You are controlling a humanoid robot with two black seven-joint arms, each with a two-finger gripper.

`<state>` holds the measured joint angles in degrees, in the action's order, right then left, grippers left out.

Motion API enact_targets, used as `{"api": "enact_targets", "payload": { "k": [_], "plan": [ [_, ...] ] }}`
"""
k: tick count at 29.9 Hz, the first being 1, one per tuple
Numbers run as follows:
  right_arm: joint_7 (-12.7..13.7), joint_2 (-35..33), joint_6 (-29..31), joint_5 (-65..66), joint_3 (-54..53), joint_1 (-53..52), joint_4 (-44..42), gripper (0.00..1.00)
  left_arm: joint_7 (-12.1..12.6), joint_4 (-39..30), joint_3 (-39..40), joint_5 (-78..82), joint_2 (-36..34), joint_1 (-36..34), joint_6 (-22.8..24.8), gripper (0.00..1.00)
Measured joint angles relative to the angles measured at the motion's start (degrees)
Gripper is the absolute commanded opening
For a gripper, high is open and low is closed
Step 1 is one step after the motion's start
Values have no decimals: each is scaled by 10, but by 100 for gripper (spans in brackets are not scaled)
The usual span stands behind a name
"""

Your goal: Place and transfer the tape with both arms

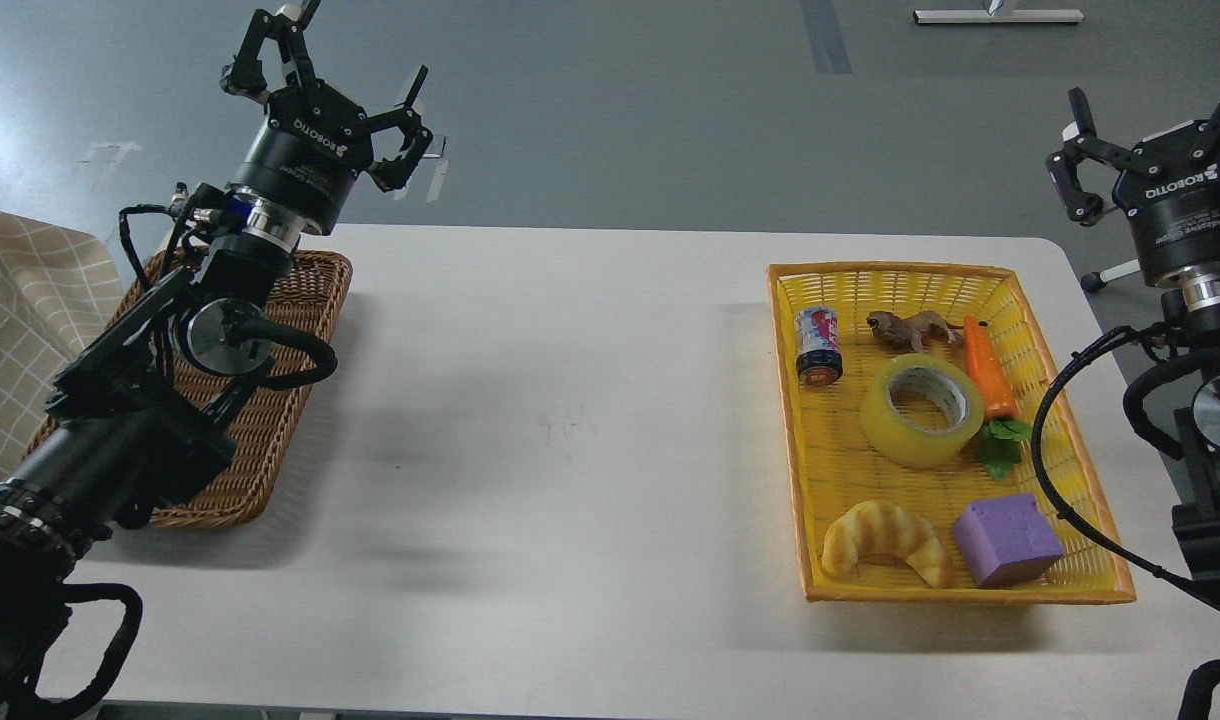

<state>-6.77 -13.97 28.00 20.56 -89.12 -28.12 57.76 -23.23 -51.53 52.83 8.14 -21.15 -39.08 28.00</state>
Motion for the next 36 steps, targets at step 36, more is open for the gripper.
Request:
{"api": "enact_targets", "payload": {
  "k": [36],
  "plan": [
    [0, 0, 0, 0, 1, 6, 4, 100, 0, 1, -9, 2, 8, 7, 0, 98]
  ]
}}
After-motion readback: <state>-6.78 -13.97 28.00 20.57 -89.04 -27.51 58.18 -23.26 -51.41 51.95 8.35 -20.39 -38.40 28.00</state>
